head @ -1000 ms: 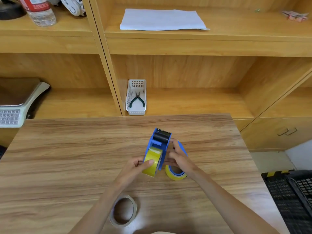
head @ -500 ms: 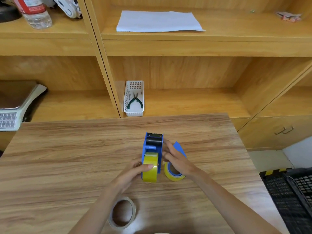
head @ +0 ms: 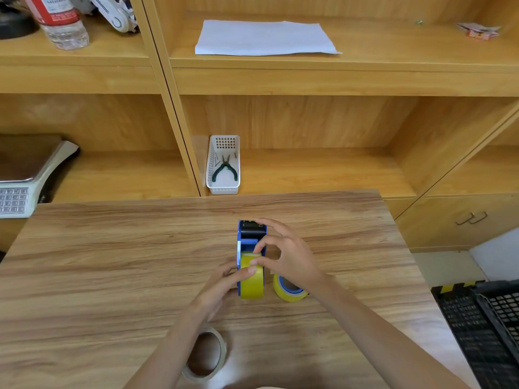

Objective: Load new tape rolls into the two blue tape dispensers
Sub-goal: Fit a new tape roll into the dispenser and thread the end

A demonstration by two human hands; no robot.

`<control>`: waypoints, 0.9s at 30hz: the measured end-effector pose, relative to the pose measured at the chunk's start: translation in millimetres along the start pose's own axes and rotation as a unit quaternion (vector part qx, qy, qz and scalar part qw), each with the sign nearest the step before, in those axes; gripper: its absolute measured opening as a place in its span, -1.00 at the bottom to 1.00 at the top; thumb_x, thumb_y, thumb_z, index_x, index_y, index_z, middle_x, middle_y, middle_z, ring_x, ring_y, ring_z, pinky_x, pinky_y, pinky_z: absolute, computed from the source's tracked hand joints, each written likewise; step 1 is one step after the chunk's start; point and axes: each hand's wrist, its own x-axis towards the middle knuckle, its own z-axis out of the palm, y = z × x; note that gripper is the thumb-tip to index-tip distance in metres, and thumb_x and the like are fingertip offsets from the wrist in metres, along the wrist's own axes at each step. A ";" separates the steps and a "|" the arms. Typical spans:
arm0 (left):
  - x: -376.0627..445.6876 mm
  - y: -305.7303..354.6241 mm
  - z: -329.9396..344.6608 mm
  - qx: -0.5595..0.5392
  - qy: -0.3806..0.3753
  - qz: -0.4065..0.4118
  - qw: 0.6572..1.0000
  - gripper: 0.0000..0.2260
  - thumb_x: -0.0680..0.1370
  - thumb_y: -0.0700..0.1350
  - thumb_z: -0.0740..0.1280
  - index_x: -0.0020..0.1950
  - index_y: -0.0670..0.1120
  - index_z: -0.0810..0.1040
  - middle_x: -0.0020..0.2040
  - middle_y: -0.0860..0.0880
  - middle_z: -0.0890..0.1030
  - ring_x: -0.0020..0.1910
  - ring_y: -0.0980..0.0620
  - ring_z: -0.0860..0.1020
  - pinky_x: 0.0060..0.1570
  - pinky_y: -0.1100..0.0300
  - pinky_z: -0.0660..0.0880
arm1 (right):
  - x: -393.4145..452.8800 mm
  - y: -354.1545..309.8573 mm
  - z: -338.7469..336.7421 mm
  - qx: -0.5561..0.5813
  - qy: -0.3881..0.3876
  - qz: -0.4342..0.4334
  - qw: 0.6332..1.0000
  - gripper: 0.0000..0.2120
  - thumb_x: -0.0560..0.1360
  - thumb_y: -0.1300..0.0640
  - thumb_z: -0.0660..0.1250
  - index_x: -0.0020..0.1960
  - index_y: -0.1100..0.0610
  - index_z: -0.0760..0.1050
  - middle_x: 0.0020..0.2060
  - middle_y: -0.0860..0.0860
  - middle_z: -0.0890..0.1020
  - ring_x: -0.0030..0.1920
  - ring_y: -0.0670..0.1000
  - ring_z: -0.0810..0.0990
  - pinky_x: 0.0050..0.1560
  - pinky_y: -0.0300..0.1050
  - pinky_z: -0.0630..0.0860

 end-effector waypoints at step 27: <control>6.3 -5.6 1.8 -0.029 -0.069 -0.043 0.996 -0.63 0.43 0.01 0.47 0.21 -0.05 0.66 0.16 -0.17 0.69 0.09 -0.09 0.66 0.09 -0.06 0.60 | 8.0 11.3 -12.5 -0.024 -0.082 0.033 0.996 -0.83 0.57 0.12 0.28 -0.20 -0.01 0.44 0.45 -0.16 0.39 0.14 -0.36 0.49 0.04 -0.09 0.39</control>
